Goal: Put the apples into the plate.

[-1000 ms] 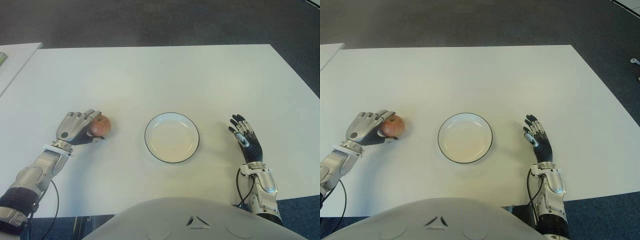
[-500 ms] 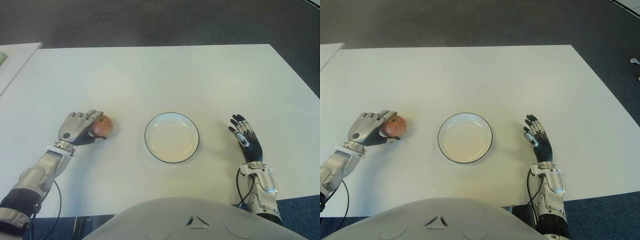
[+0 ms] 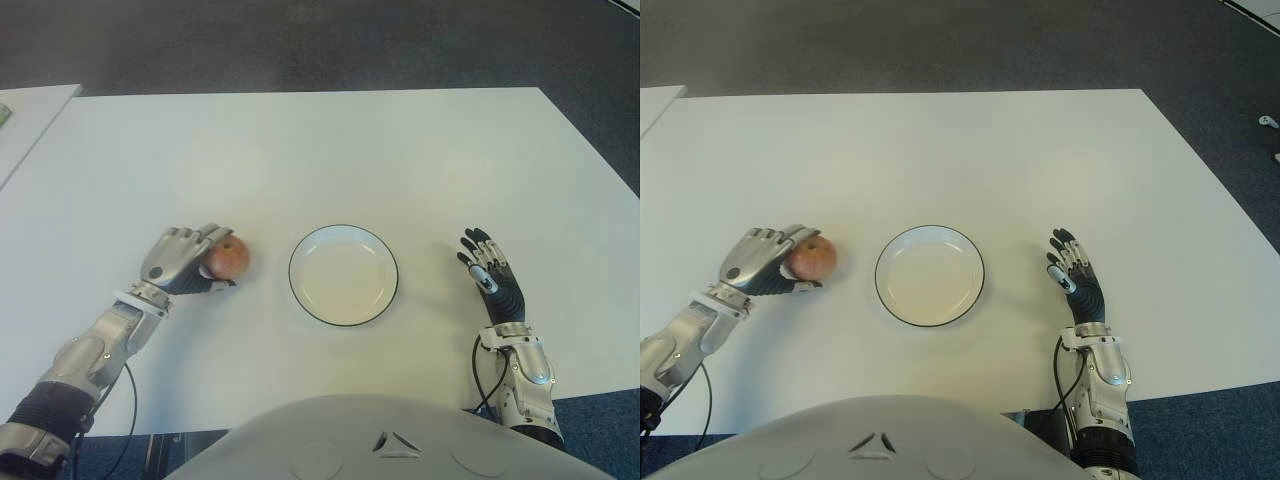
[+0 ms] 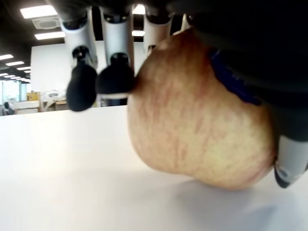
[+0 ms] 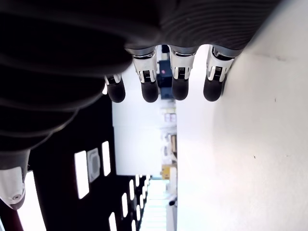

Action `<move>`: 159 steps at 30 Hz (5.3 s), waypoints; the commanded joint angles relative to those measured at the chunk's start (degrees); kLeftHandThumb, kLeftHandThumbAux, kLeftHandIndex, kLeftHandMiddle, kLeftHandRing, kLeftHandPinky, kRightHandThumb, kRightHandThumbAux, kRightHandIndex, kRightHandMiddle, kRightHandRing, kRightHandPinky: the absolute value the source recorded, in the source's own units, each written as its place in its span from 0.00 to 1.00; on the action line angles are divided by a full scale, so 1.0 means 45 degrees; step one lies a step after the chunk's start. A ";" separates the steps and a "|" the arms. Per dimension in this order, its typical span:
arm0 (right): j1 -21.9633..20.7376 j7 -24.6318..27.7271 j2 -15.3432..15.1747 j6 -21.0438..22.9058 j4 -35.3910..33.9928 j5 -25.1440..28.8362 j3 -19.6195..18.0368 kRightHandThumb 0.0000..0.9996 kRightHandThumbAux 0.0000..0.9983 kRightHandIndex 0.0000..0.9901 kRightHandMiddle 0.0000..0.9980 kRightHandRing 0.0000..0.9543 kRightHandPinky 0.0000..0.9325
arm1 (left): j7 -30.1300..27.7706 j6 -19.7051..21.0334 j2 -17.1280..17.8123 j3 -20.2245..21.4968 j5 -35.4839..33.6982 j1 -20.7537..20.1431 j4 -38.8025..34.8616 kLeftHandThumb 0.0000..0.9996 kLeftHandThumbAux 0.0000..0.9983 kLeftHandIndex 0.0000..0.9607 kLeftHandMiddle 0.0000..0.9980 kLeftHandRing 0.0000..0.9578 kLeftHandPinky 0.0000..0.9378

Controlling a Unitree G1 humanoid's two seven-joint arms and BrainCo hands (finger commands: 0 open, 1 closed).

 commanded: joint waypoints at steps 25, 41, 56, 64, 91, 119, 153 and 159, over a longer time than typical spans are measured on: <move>0.0569 -0.0039 0.0688 0.0911 0.2614 -0.0298 0.0403 0.17 0.52 0.03 0.06 0.03 0.04 | -0.2867 0.0491 -0.0644 0.1570 -0.0115 0.0024 -0.3819 0.74 0.69 0.46 0.83 0.86 0.85; 0.0280 -0.0071 0.0693 0.0505 0.3269 -0.0435 0.0425 0.16 0.53 0.03 0.06 0.04 0.04 | -0.3953 0.0826 -0.1729 0.0718 0.0798 -0.0470 -0.4436 0.74 0.69 0.46 0.83 0.86 0.89; 0.0327 -0.0316 0.0914 0.0325 0.3237 -0.0570 0.0594 0.17 0.51 0.03 0.06 0.03 0.04 | -0.4346 0.1022 -0.3730 -0.1508 0.2563 -0.2096 -0.3753 0.74 0.69 0.46 0.86 0.89 0.91; 0.0502 -0.0748 0.0955 0.0361 0.2953 -0.1027 0.0846 0.17 0.52 0.02 0.06 0.03 0.01 | -0.3923 0.0761 -0.4284 -0.2139 0.2499 -0.2799 -0.2440 0.75 0.69 0.46 0.85 0.89 0.90; 0.0582 -0.0706 0.1457 -0.0391 0.3321 -0.0803 0.0898 0.18 0.51 0.03 0.07 0.04 0.03 | -0.5569 0.1244 -0.4978 -0.2963 0.2416 -0.3480 -0.2173 0.74 0.70 0.46 0.87 0.89 0.90; 0.0407 -0.0716 0.1431 -0.0245 0.3641 -0.1014 0.0991 0.17 0.49 0.02 0.06 0.03 0.00 | -0.7820 0.1110 -0.4287 -0.2780 0.1473 -0.3304 -0.3447 0.29 0.14 0.01 0.02 0.02 0.02; 0.0072 -0.0839 0.1156 -0.0355 0.4249 -0.1503 0.1165 0.12 0.51 0.00 0.04 0.00 0.00 | -0.7657 0.1168 -0.4254 -0.2505 0.1582 -0.3055 -0.4065 0.20 0.11 0.00 0.00 0.00 0.00; 0.0015 -0.0883 0.1088 -0.0299 0.4328 -0.1629 0.1187 0.12 0.50 0.00 0.04 0.00 0.00 | -0.7625 0.1258 -0.4303 -0.2452 0.1570 -0.2985 -0.4141 0.21 0.11 0.00 0.00 0.00 0.00</move>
